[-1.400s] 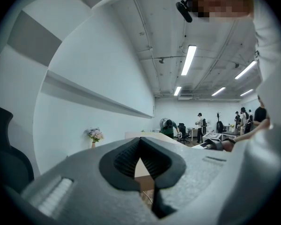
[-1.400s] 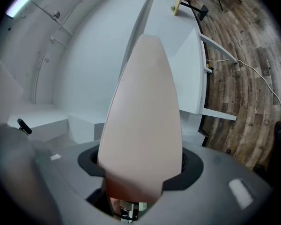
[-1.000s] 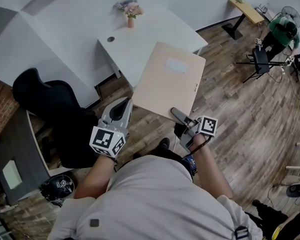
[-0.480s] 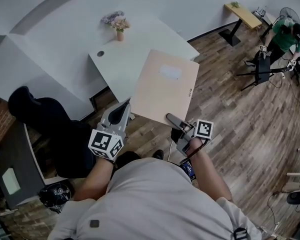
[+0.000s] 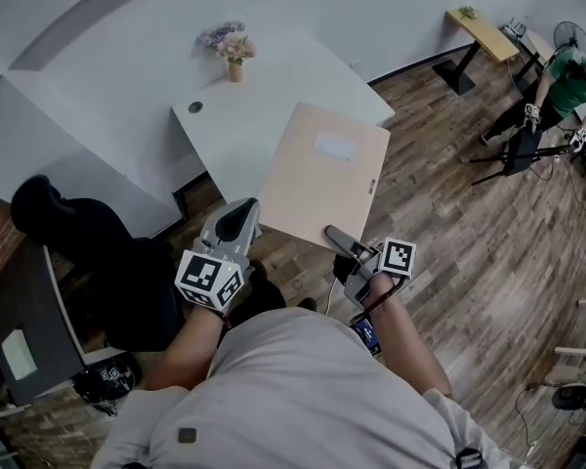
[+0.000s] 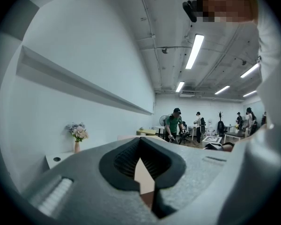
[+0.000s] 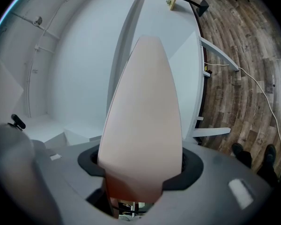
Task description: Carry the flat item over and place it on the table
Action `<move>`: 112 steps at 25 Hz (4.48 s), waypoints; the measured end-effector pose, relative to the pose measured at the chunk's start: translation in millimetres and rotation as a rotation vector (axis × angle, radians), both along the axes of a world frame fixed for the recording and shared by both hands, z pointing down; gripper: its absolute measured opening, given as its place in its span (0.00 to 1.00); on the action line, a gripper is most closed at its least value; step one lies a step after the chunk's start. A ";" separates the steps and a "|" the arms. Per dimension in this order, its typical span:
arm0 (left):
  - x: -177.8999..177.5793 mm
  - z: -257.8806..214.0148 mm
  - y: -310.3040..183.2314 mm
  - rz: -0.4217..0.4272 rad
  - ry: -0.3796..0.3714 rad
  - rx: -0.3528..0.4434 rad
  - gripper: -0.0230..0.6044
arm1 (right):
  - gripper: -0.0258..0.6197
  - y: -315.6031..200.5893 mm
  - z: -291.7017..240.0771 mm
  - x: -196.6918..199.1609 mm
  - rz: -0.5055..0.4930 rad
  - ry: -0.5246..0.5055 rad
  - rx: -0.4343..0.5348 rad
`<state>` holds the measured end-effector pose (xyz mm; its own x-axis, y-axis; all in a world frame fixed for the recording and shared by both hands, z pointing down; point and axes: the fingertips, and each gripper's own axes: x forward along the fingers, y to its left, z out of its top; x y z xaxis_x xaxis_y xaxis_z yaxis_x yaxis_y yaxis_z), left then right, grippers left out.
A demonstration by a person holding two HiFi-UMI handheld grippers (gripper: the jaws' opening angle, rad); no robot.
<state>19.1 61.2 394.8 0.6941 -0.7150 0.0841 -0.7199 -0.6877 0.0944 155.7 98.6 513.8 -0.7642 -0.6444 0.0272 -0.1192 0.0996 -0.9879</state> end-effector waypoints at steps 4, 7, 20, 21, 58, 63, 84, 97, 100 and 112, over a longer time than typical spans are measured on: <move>-3.1 4.4 -34.5 0.004 0.008 -0.005 0.04 | 0.51 -29.6 4.4 -6.4 -0.010 0.017 -0.011; -10.3 8.0 -56.1 0.004 0.015 -0.012 0.04 | 0.51 -50.0 8.3 -12.8 -0.011 0.016 -0.025; -88.7 0.4 -173.6 0.028 0.029 -0.018 0.04 | 0.51 -159.5 27.2 -92.4 -0.019 0.067 -0.077; -94.4 -0.4 -180.3 0.034 0.029 -0.018 0.04 | 0.51 -166.7 27.5 -98.7 -0.016 0.071 -0.078; -57.3 96.4 -362.9 -0.078 -0.005 -0.212 0.04 | 0.51 -359.5 127.6 -52.8 -0.204 0.238 -0.228; -50.0 115.4 -377.1 -0.102 -0.014 -0.246 0.04 | 0.52 -373.3 149.8 -40.5 -0.220 0.245 -0.252; -28.1 169.7 -403.8 -0.156 -0.004 -0.336 0.04 | 0.52 -414.3 228.8 -21.8 -0.339 0.376 -0.185; -23.1 187.7 -408.2 -0.144 0.001 -0.386 0.04 | 0.72 -425.1 265.5 -6.2 -0.425 0.656 -0.143; -21.6 190.4 -409.1 -0.129 0.001 -0.399 0.04 | 0.74 -426.6 270.9 -5.4 -0.423 0.699 -0.151; -28.8 192.8 -413.2 -0.118 -0.004 -0.393 0.03 | 0.64 -435.4 291.9 0.6 -0.431 0.918 -0.142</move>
